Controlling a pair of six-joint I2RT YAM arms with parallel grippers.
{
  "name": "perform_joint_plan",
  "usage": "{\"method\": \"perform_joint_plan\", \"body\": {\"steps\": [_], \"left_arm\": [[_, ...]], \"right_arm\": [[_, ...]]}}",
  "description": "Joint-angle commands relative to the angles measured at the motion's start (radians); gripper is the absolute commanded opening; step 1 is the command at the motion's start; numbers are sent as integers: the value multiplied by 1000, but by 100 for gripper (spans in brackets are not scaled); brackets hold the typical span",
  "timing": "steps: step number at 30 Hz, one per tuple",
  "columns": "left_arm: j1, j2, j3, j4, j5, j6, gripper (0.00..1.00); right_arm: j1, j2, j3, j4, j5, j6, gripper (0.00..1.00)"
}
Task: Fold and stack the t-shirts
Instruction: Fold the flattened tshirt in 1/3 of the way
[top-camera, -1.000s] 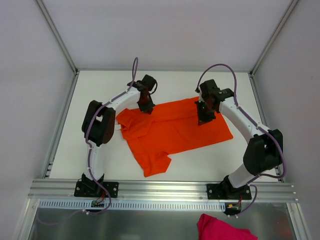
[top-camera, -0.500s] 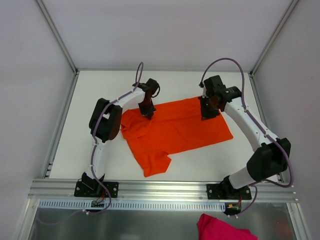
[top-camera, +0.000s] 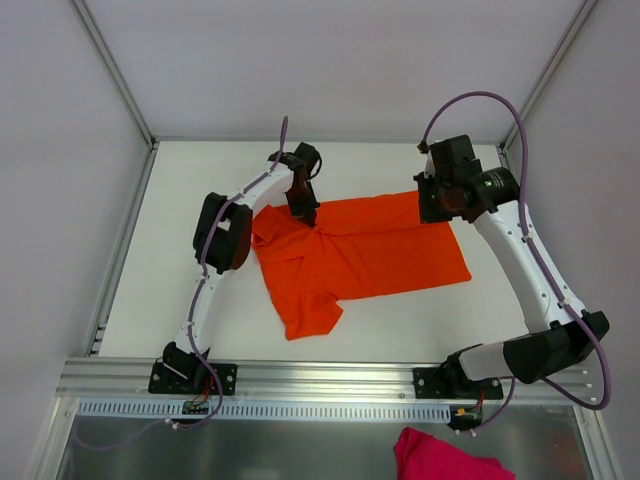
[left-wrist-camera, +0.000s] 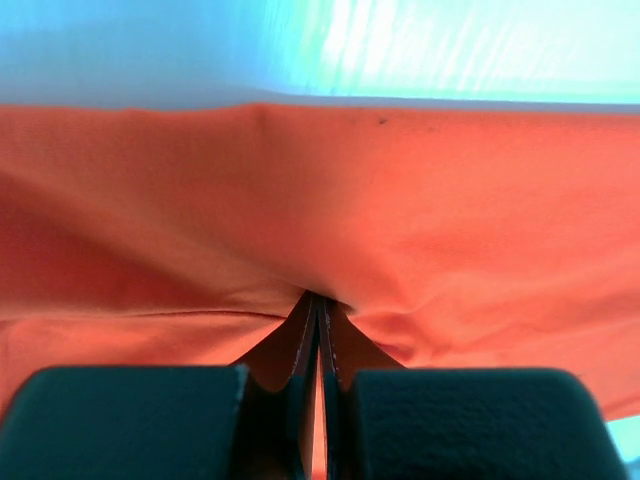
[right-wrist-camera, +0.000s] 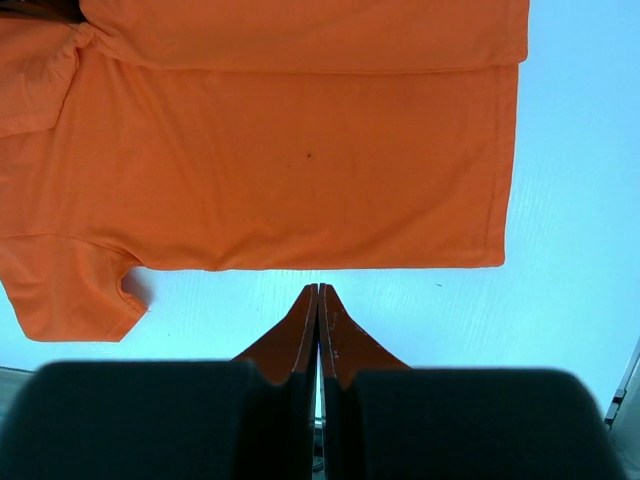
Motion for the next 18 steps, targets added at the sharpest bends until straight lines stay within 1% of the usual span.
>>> {"method": "perform_joint_plan", "body": {"steps": [1, 4, 10, 12, 14, 15, 16, 17, 18], "left_arm": [[42, 50, 36, 35, 55, 15, 0], [79, 60, 79, 32, 52, 3, 1], [135, 53, 93, 72, 66, 6, 3], [147, 53, 107, 83, 89, 11, 6], [151, 35, 99, 103, 116, 35, 10], [148, 6, 90, 132, 145, 55, 15], [148, -19, 70, 156, 161, 63, 18], [147, -47, 12, 189, 179, 70, 22], [147, -103, -14, 250, 202, 75, 29]], "right_arm": [[5, -33, 29, -52, 31, -18, 1], [7, -44, 12, -59, 24, -15, 1], [7, -64, -18, -59, 5, -12, 1], [7, -67, -37, -58, -2, -12, 1], [7, -70, -50, -53, -18, -11, 1], [5, -71, -63, -50, -24, -9, 1], [7, -74, -69, -46, -36, -8, 1], [7, -78, -75, -33, -42, -6, 1], [7, -85, -96, -23, -51, -5, 1]]}}
